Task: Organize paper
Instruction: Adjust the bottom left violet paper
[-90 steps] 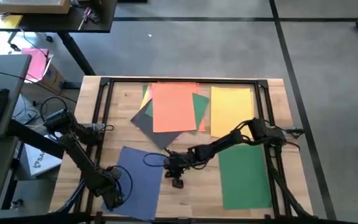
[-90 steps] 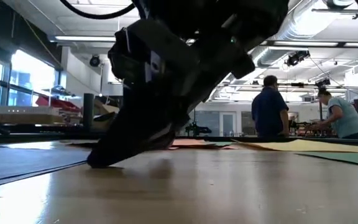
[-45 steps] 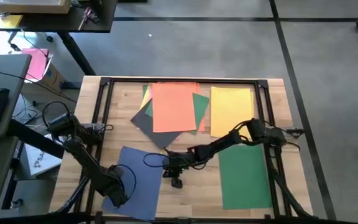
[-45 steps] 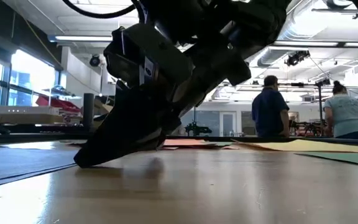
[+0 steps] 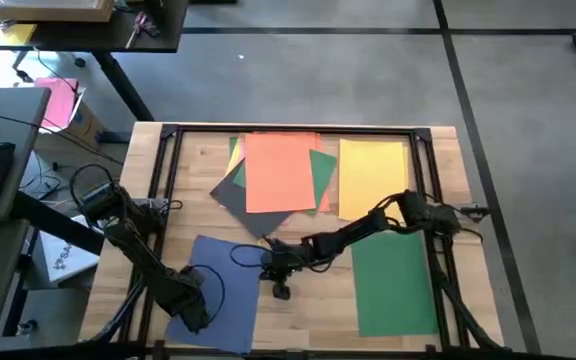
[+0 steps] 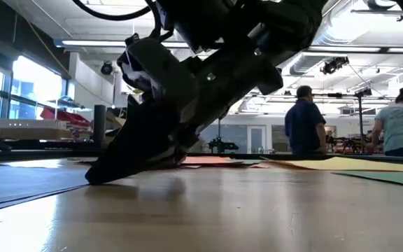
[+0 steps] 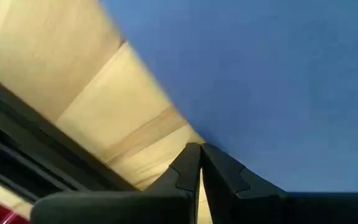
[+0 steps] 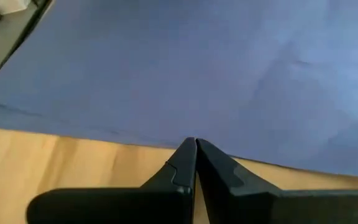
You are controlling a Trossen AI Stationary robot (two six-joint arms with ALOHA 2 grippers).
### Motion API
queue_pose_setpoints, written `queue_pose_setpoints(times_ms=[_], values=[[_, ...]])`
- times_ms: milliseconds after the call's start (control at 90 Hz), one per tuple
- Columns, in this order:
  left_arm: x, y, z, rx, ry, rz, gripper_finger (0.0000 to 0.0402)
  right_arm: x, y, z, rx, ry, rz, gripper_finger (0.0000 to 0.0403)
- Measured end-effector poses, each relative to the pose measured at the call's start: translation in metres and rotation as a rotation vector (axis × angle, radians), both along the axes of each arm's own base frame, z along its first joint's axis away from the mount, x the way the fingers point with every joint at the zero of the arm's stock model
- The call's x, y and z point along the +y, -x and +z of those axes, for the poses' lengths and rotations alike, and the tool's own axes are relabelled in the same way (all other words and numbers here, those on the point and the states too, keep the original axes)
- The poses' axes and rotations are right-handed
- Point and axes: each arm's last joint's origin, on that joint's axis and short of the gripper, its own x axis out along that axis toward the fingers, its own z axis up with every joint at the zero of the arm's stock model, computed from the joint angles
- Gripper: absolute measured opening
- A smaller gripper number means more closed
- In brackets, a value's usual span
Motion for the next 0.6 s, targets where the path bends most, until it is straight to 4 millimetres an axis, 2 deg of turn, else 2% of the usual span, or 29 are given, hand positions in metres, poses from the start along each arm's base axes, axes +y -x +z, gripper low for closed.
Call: queue_pose_setpoints(times_ms=[167,378,522,600], values=[[0.0,-0.002,0.001,-0.022,-0.008,0.0,0.0,-0.001,0.0,0.007,-0.008,0.018,-0.014,0.0],[-0.002,0.002,0.002,-0.021,-0.025,-0.005,0.0,0.002,0.004,0.03,-0.016,-0.014,0.03,0.0],[-0.002,0.003,0.002,-0.017,-0.031,0.001,0.0,0.015,0.013,0.025,0.069,-0.068,0.156,0.0],[-0.003,0.004,0.002,-0.014,-0.03,0.003,0.0,0.021,0.015,0.021,0.082,-0.042,0.177,0.0]])
